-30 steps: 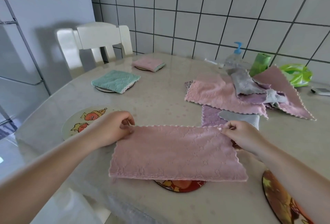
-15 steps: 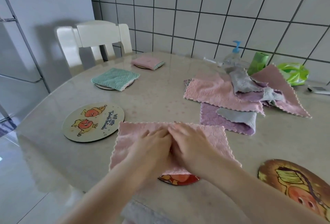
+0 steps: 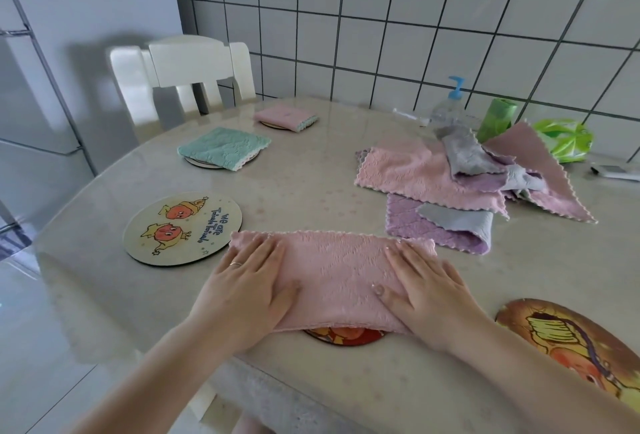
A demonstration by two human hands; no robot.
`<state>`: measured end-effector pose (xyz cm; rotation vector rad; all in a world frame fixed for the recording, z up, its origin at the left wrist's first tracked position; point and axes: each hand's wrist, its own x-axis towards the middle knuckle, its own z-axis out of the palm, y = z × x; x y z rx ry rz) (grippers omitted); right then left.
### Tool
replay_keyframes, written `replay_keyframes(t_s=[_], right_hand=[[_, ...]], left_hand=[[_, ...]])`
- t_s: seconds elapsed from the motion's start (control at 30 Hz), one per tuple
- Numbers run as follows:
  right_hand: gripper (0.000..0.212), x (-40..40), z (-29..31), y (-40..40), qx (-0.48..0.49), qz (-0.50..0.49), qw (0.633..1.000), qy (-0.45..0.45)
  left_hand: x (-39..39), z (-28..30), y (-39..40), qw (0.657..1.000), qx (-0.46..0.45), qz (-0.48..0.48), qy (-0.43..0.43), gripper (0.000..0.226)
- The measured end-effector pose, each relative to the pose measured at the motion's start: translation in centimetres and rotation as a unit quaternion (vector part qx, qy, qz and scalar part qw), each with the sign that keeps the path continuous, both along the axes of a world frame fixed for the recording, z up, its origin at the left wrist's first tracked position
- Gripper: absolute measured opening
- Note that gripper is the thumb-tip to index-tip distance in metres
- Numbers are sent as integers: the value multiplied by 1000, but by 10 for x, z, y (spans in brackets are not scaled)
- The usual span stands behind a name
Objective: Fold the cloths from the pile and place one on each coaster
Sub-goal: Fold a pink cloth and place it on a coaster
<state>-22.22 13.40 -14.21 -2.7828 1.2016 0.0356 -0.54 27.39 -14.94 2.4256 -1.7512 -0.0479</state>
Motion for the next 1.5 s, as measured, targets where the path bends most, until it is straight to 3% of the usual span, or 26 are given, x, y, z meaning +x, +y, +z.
replay_keyframes(t_s=[0.13,0.23,0.3,0.47,0.7,0.93,1.3,1.43,1.5], right_hand=[[120,-15,10,-12,12,-16,999,46],[71,-3,29,-23,9,18,1000,-18],[48,20,38,-26,32,59,995,-80],[37,80,40,-32,65,99,990,-78],[37,102,45,-45,94,107,989,-33],[33,102,41,-46,16,145,987,-62],[31,106,55,-40,86,131,988,16],[30,98,60,-38,99,146,984,-21],[9,89,65,-41,143,148,975,-78]], left_hand=[[10,1,11,1000,-18,17,6,102],[1,13,18,993,-100,-24,-64,63],[-17,19,18,979,-166,-98,-61,44],[-60,17,12,962,-156,-224,-26,19],[-61,7,8,965,-193,-179,-10,19],[-62,4,9,964,-207,-166,-19,14],[-63,4,10,962,-214,-169,-17,19],[-63,8,17,959,-238,-152,-26,14],[-61,11,24,955,-262,-141,3,10]])
